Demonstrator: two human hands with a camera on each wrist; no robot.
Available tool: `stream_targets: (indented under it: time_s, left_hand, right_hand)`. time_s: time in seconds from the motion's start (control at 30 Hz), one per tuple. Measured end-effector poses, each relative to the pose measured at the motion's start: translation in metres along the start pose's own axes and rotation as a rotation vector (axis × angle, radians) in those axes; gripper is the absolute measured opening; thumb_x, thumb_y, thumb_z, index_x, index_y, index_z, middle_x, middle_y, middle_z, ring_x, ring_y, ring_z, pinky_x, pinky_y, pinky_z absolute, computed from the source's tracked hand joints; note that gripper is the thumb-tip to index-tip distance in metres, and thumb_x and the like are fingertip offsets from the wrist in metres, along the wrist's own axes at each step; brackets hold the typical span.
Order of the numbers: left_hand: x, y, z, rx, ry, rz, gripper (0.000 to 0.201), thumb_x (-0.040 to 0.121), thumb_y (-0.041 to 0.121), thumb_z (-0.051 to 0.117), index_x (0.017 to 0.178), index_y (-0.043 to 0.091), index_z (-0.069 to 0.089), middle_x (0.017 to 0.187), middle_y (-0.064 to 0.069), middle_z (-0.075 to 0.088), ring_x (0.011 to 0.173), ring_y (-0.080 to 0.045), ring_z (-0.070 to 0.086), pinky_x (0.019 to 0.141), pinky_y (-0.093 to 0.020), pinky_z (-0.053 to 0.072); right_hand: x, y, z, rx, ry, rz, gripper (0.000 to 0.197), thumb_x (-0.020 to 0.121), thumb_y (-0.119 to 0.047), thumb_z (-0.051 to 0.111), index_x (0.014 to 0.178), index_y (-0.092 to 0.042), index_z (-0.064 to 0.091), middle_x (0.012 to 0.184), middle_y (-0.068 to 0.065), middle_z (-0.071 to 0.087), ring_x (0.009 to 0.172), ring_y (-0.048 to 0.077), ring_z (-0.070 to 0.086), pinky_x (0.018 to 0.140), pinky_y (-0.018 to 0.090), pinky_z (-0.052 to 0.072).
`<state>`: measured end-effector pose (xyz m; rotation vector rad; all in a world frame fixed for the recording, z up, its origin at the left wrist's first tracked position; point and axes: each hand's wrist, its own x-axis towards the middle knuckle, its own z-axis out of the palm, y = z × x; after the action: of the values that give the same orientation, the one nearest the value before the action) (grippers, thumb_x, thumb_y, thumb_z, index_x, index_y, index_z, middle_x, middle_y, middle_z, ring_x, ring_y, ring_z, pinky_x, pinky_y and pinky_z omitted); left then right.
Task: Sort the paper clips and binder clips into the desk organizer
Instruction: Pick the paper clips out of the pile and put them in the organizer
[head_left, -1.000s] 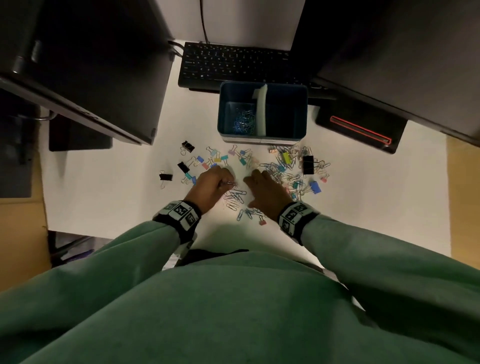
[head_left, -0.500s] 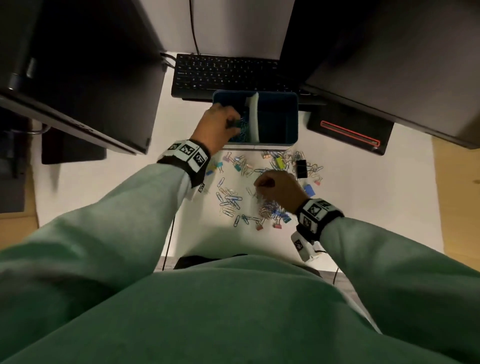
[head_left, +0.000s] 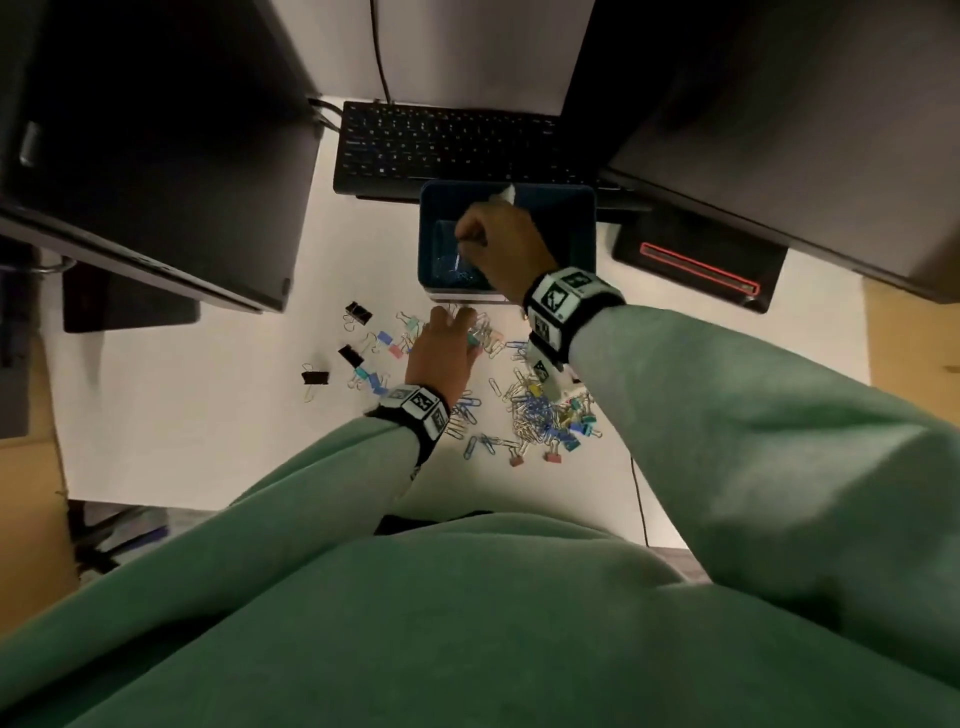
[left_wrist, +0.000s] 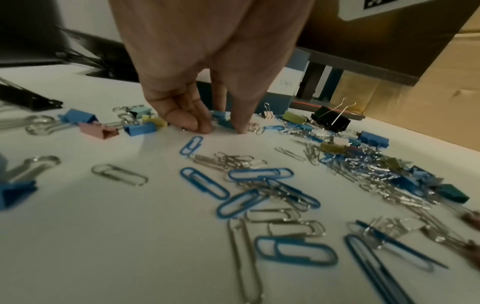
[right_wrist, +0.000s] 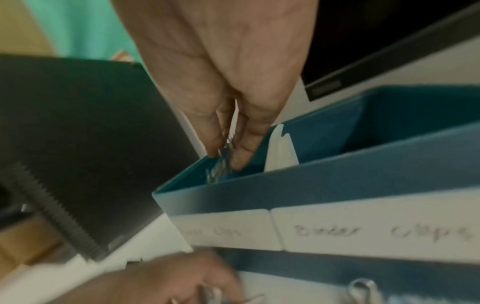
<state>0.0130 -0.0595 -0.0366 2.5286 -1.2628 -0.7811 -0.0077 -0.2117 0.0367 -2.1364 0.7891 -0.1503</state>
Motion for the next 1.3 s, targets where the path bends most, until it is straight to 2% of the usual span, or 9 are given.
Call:
stream_targets:
  time_s: [0.17, 0.43, 0.57, 0.67, 0.8, 0.93, 1.03, 1.17, 1.3]
  left_hand:
    - [-0.001, -0.006, -0.004, -0.100, 0.036, 0.020, 0.025, 0.089, 0.018, 0.061, 0.110, 0.012, 0.048, 0.103, -0.013, 0.053, 0.086, -0.025, 0.056, 0.073, -0.032, 0.049]
    - [-0.008, -0.017, -0.009, -0.224, 0.032, 0.038, 0.012, 0.084, 0.006, 0.055, 0.095, 0.011, 0.056, 0.095, -0.009, 0.060, 0.079, -0.024, 0.057, 0.066, -0.026, 0.038]
    - [-0.016, -0.027, -0.020, -0.313, 0.076, 0.078, 0.013, 0.086, 0.008, 0.059, 0.097, 0.014, 0.062, 0.095, -0.003, 0.063, 0.078, -0.016, 0.057, 0.070, -0.024, 0.046]
    - [-0.020, -0.039, -0.036, -0.416, 0.096, 0.077, 0.014, 0.090, 0.007, 0.059, 0.101, 0.009, 0.069, 0.094, 0.004, 0.063, 0.072, -0.002, 0.055, 0.068, -0.006, 0.041]
    - [-0.024, -0.058, -0.051, -0.458, 0.035, 0.020, 0.017, 0.094, 0.007, 0.053, 0.099, 0.008, 0.069, 0.097, -0.003, 0.068, 0.076, -0.012, 0.060, 0.068, -0.018, 0.048]
    - [-0.022, -0.071, -0.058, -0.444, -0.011, -0.080, 0.017, 0.097, 0.014, 0.048, 0.091, 0.015, 0.065, 0.097, -0.001, 0.064, 0.069, -0.010, 0.058, 0.052, -0.023, 0.054]
    - [-0.018, -0.076, -0.058, -0.445, -0.008, -0.156, 0.018, 0.098, 0.015, 0.046, 0.090, 0.015, 0.062, 0.096, 0.002, 0.058, 0.067, -0.010, 0.057, 0.038, -0.014, 0.046]
    - [-0.008, -0.078, -0.057, -0.372, 0.084, -0.131, 0.021, 0.093, 0.007, 0.046, 0.085, 0.017, 0.062, 0.086, 0.002, 0.062, 0.066, -0.004, 0.056, 0.055, -0.009, 0.046]
    - [-0.001, -0.080, -0.046, -0.404, 0.082, -0.115, 0.020, 0.094, 0.011, 0.046, 0.089, 0.020, 0.063, 0.080, 0.001, 0.066, 0.076, -0.019, 0.064, 0.077, -0.033, 0.053]
  right_hand:
    - [-0.052, 0.005, -0.002, -0.128, 0.145, -0.183, 0.006, 0.094, -0.015, 0.056, 0.095, -0.011, 0.061, 0.095, 0.003, 0.061, 0.079, 0.011, 0.057, 0.072, 0.020, 0.047]
    - [-0.088, 0.060, 0.051, -0.302, -0.106, 0.206, 0.036, 0.089, -0.023, 0.062, 0.122, -0.009, 0.055, 0.128, 0.010, 0.054, 0.106, 0.029, 0.060, 0.086, 0.037, 0.053]
    - [-0.077, 0.067, 0.049, -0.304, -0.105, 0.280, 0.023, 0.091, -0.016, 0.053, 0.109, -0.004, 0.060, 0.111, 0.013, 0.063, 0.095, 0.029, 0.064, 0.077, 0.033, 0.054]
    - [-0.089, 0.082, 0.036, -0.355, -0.011, 0.337, 0.020, 0.093, -0.014, 0.043, 0.099, -0.007, 0.061, 0.098, 0.010, 0.065, 0.084, 0.026, 0.066, 0.070, 0.037, 0.058]
    - [-0.104, 0.085, 0.031, -0.430, 0.088, 0.086, 0.022, 0.092, -0.013, 0.050, 0.109, -0.007, 0.062, 0.116, 0.012, 0.060, 0.102, 0.026, 0.061, 0.089, 0.042, 0.053]
    - [-0.106, 0.062, 0.063, -0.445, -0.228, -0.123, 0.059, 0.096, -0.028, 0.050, 0.147, -0.005, 0.030, 0.157, 0.017, 0.023, 0.143, 0.032, 0.025, 0.118, 0.043, 0.026]
    - [-0.115, 0.060, 0.082, -0.542, -0.386, -0.069, 0.073, 0.099, -0.034, 0.043, 0.152, -0.002, 0.004, 0.160, 0.017, -0.006, 0.149, 0.032, -0.002, 0.122, 0.044, 0.014]
    - [-0.138, 0.055, 0.083, -0.626, -0.462, -0.143, 0.064, 0.101, -0.030, 0.037, 0.151, -0.001, 0.010, 0.160, 0.019, 0.001, 0.148, 0.034, 0.006, 0.121, 0.044, 0.018]
    - [-0.116, 0.042, 0.080, -0.543, -0.331, -0.172, 0.055, 0.100, -0.022, 0.042, 0.147, -0.001, 0.025, 0.158, 0.020, 0.016, 0.144, 0.033, 0.024, 0.117, 0.044, 0.028]
